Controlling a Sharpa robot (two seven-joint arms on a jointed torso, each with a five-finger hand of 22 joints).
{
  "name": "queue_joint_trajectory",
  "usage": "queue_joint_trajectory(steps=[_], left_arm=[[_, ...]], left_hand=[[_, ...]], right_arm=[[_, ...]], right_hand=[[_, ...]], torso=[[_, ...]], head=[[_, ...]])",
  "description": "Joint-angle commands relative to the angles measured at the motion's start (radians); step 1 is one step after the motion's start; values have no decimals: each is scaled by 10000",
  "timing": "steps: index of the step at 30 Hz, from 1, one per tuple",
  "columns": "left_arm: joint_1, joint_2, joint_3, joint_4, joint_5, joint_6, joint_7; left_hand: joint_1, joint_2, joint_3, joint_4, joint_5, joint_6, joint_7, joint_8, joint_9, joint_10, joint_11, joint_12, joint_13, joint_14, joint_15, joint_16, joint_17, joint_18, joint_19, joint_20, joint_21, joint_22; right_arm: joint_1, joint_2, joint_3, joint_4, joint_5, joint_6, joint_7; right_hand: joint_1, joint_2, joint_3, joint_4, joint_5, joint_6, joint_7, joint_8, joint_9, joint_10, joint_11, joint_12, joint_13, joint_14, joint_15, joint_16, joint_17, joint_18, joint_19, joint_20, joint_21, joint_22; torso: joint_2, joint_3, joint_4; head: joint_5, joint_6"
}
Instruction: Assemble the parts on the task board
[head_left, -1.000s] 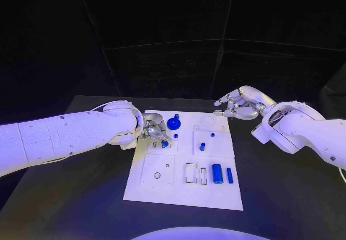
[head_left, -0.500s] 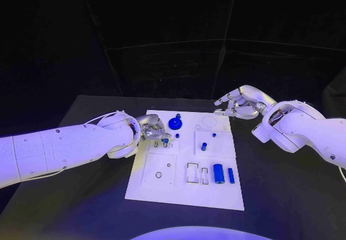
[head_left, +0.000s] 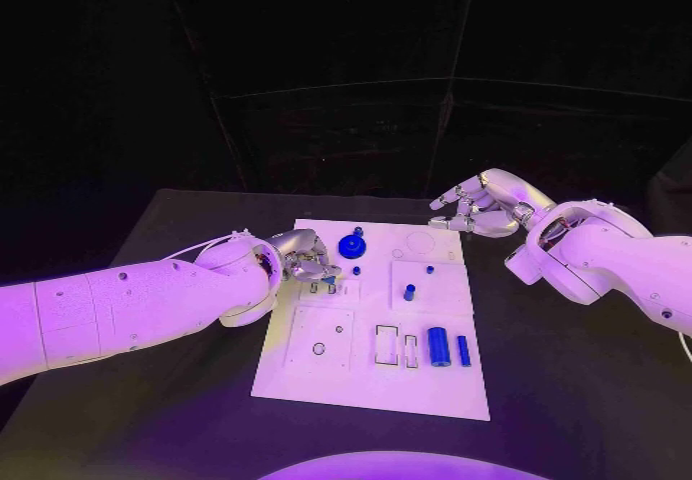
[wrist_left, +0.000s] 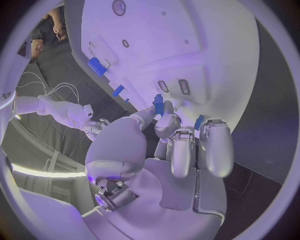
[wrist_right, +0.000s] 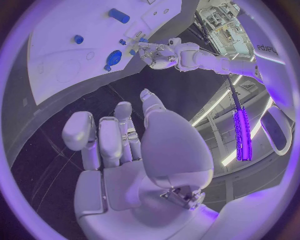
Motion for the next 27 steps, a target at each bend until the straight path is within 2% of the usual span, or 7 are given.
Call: queue_joint_trajectory(steps=[1,18,27], left_arm=[[-6,36,-19,-30,-544,312,70],[-95,280,-92,-222,-629,702,35],[-114,263,-99,-232,-630,833,27]], left_hand=[[109,29,1398,-1328,-33,-22,-53,54,12,61,-28,20,-22,1056,-11,32,2635,-43,203,4,26,-36],[117,23,1415,-1330,-34,-26,-52,51,14,65,-28,27,-14,1056,-13,32,2635,-41,199,2,19,-48],[120,20,1422,-1331,-35,-27,-52,49,15,69,-28,32,-7,1056,-13,32,2635,-40,197,2,15,-55]], right_arm=[[14,3,4,3,40,13,120],[12,31,4,-9,40,56,142],[12,27,4,-16,40,83,152]], right_hand=[[-21,49,-57,-15,-45,36,9,55,-5,-47,-12,-39,-15,126,-50,-17,-9,96,-51,17,-40,-9],[-33,54,-66,-6,-55,34,9,56,-5,-50,-11,-45,-24,125,-49,-26,-17,97,-52,17,-45,-14],[-33,54,-66,-6,-55,34,9,56,-5,-50,-11,-45,-24,125,-49,-26,-17,97,-52,17,-45,-14]], torso=[[10,0,-2],[24,6,-9],[18,2,5]], head=[[4,-6],[-9,-21],[-32,-53]])
